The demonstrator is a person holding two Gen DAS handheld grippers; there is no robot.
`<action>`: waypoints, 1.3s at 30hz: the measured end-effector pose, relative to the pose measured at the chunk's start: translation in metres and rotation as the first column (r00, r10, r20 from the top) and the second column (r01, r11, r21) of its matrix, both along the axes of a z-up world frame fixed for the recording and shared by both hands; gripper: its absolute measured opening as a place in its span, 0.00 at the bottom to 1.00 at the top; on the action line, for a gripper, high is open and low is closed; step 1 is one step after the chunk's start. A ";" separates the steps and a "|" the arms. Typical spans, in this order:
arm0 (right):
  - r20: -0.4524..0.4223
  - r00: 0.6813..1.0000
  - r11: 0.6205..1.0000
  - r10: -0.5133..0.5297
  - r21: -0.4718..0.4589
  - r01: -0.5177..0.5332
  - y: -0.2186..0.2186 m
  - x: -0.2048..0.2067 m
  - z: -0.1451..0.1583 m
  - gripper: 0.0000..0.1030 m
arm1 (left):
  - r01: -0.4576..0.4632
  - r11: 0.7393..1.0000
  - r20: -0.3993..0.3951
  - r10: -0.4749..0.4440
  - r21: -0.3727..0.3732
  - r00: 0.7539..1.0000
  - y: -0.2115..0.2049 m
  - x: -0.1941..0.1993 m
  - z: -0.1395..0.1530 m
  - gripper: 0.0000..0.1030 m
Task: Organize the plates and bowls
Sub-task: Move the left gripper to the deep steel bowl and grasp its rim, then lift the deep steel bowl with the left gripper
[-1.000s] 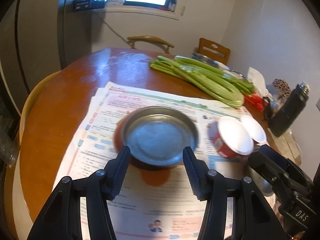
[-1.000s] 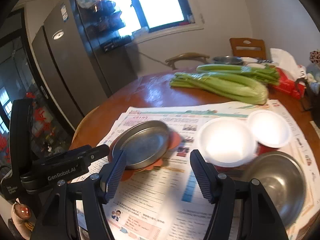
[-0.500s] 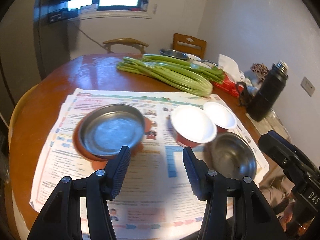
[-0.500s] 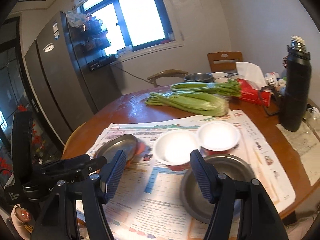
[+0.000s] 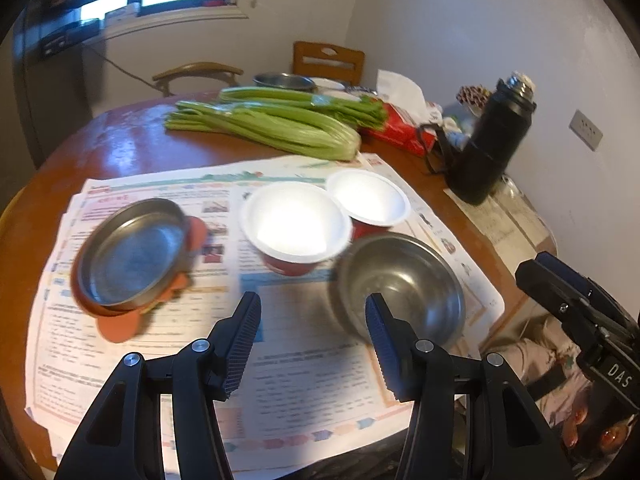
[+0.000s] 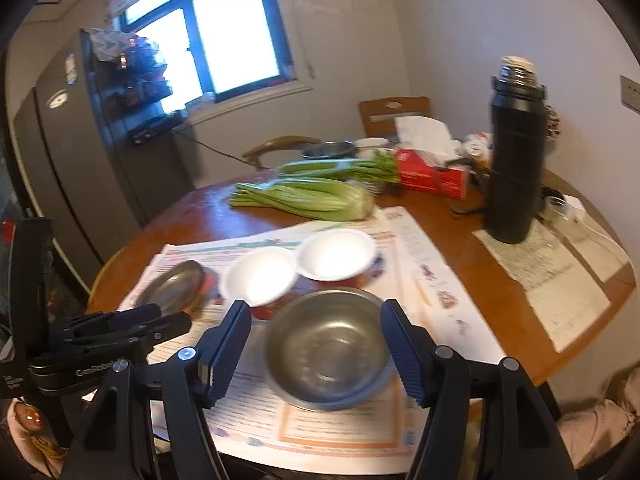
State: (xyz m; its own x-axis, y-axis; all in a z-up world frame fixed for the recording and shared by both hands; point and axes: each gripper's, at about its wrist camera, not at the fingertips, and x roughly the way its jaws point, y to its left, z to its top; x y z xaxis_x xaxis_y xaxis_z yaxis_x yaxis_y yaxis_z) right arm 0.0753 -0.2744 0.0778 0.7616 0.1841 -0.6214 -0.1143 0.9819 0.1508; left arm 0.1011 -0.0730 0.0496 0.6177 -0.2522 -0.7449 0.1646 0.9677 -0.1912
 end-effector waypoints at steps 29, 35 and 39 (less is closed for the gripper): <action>-0.188 0.981 0.999 0.038 0.009 -0.037 -0.029 0.051 -0.099 0.64 | 0.042 0.999 -0.181 -0.035 0.034 0.983 -0.060 0.072 -0.074 0.55; -0.177 0.980 0.996 0.091 0.012 -0.090 -0.020 0.050 -0.104 0.63 | 0.034 0.999 -0.209 -0.025 0.036 0.978 -0.064 0.079 -0.085 0.55; -0.180 0.977 0.994 0.111 0.000 -0.113 -0.015 0.051 -0.107 0.62 | 0.029 0.999 -0.221 -0.025 0.016 0.975 -0.065 0.083 -0.089 0.55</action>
State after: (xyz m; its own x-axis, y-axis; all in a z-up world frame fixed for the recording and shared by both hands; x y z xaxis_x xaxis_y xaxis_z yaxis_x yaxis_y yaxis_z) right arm 0.1259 -0.2893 -0.0294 0.6126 0.2543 -0.7484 -0.1953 0.9662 0.1685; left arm 0.1844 -0.1375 -0.0397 0.4303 -0.2512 -0.8670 0.1463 0.9672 -0.2076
